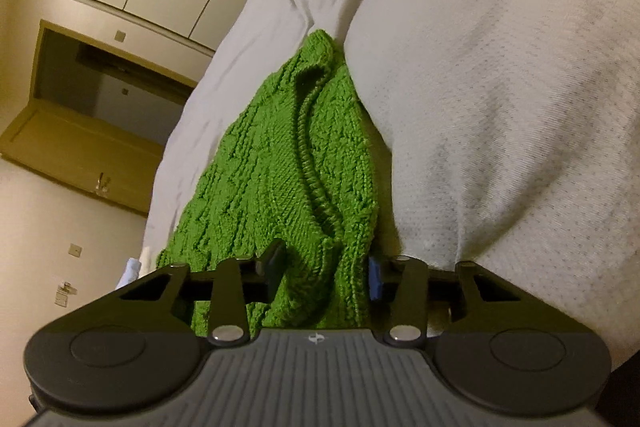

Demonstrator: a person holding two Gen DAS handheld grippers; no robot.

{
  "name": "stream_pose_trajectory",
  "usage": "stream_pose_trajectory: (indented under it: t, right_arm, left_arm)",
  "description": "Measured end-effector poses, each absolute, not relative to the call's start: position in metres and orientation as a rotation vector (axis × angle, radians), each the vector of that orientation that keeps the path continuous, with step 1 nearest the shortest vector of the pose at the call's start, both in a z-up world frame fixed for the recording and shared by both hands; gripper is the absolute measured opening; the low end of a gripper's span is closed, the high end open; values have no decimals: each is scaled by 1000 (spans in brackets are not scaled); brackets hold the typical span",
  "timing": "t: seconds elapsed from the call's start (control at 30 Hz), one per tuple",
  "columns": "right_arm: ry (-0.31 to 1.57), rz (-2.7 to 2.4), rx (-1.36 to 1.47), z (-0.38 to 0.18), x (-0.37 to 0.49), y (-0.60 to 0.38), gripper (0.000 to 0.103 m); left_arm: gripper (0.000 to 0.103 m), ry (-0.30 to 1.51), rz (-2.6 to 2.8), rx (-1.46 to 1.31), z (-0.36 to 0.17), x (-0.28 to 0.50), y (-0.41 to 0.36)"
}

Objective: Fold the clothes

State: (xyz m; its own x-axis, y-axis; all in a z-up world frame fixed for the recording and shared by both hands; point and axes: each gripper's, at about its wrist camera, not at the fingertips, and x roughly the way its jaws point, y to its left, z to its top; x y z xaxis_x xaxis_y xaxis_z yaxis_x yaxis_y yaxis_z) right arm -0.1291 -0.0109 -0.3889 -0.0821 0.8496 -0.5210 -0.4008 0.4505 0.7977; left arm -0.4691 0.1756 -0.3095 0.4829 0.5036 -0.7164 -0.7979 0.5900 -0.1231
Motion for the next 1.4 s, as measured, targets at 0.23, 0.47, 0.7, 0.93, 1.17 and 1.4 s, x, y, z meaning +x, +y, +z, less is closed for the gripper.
stream_pose_trajectory:
  t: [0.23, 0.47, 0.7, 0.93, 1.17, 1.4]
  right_arm:
    - [1241, 1045, 351, -373, -137, 2, 22]
    - [1069, 1006, 78, -331, -167, 25, 19]
    - [487, 1289, -400, -271, -296, 66, 18]
    - [532, 1542, -591, -305, -358, 102, 48]
    - [696, 1527, -246, -278, -300, 75, 55]
    - [941, 1194, -94, -306, -213, 61, 49]
  left_arm:
    - [33, 689, 807, -462, -310, -468, 180]
    - [32, 679, 795, -488, -307, -474, 184]
    - [31, 569, 823, -598, -290, -514, 196]
    - [31, 536, 853, -660, -288, -539, 198]
    - [31, 527, 829, -696, -290, -542, 197]
    - [37, 511, 736, -716, -287, -515, 203]
